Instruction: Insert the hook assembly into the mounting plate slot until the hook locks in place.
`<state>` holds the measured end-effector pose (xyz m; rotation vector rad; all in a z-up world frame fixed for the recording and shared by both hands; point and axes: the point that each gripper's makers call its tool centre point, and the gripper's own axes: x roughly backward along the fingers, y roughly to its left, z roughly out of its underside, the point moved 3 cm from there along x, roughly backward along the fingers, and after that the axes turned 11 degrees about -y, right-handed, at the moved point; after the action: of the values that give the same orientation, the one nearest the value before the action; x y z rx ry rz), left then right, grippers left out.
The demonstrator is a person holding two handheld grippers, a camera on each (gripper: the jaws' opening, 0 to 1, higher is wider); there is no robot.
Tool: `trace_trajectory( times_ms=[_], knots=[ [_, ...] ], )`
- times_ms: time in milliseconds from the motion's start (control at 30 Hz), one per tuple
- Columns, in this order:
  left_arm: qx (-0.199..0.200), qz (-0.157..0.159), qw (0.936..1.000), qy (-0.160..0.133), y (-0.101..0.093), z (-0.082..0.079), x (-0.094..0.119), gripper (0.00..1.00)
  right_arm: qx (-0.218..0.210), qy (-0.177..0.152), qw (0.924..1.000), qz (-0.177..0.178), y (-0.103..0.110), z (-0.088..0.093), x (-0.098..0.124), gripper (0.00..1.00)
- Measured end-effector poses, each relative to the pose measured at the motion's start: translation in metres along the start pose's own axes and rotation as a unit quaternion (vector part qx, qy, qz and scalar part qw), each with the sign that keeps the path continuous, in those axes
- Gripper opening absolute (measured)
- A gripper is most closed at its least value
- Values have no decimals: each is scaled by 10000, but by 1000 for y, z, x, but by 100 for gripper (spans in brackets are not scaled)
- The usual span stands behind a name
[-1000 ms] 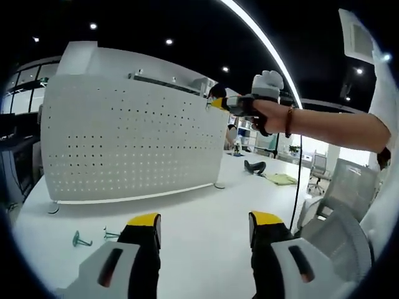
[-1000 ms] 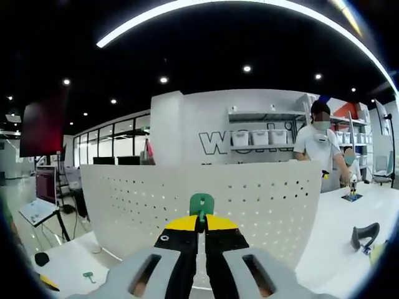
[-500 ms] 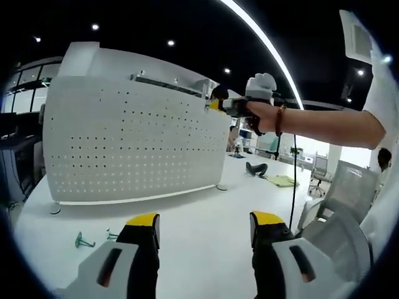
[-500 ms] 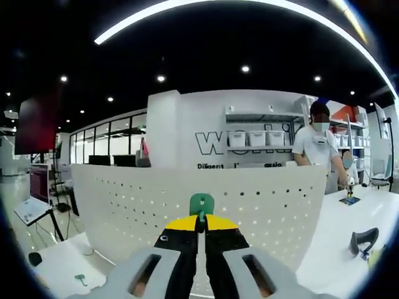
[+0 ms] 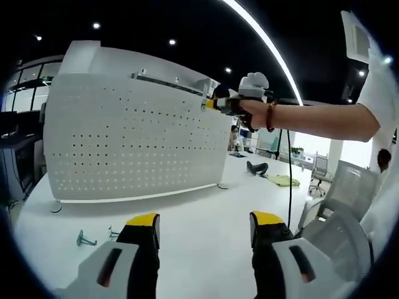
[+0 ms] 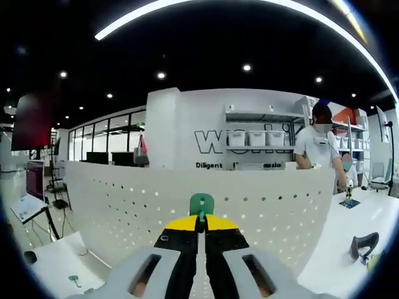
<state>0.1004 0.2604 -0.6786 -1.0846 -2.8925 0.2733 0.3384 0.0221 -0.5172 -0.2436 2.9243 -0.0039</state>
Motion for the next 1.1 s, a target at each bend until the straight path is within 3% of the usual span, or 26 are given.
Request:
trace_trajectory(
  times_ms=[900, 1100],
  knots=[
    [133, -142, 9998, -62, 11, -1, 5, 60, -86, 209, 9997, 73, -7, 13, -32, 1],
    [213, -195, 9996, -54, 15, 1, 7, 60, 67, 219, 9997, 73, -6, 14, -35, 1]
  ],
)
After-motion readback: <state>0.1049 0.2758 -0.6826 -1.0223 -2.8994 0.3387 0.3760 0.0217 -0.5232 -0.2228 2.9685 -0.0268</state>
